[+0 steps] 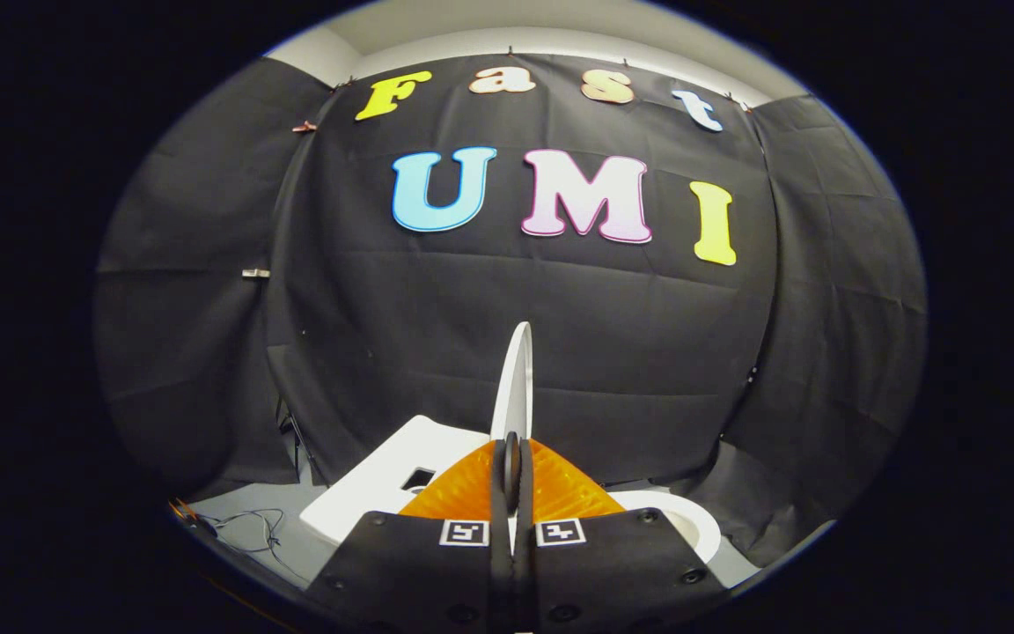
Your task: Open the toilet lid.
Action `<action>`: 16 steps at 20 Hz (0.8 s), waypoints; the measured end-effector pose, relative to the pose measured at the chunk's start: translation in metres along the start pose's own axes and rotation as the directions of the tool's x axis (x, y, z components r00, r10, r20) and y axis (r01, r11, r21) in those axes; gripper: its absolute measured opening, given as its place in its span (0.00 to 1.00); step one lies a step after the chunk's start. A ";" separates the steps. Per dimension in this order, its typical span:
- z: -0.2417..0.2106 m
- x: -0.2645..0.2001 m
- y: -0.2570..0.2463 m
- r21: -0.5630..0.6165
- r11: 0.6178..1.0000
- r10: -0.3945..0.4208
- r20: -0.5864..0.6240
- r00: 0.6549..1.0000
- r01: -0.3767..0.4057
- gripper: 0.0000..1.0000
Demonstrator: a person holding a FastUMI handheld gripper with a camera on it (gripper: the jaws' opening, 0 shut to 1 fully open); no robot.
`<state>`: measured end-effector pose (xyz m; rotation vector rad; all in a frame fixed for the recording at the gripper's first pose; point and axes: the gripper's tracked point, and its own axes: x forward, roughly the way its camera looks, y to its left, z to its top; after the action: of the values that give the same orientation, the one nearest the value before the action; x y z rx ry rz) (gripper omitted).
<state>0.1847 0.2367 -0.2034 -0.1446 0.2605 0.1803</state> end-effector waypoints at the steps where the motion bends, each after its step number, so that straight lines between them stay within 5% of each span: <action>1: -0.001 0.001 0.006 -0.007 1.000 0.009 -0.001 1.000 -0.009 0.05; 12: -0.006 0.005 0.039 -0.014 0.997 0.077 -0.040 0.996 -0.078 0.06; 14: -0.004 0.000 0.038 0.039 0.995 0.097 -0.042 0.994 -0.095 0.24; 16: -0.002 -0.004 0.025 0.043 0.997 0.069 -0.048 0.996 -0.067 0.62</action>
<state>0.1755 0.2595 -0.2074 -0.0996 0.3180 0.2389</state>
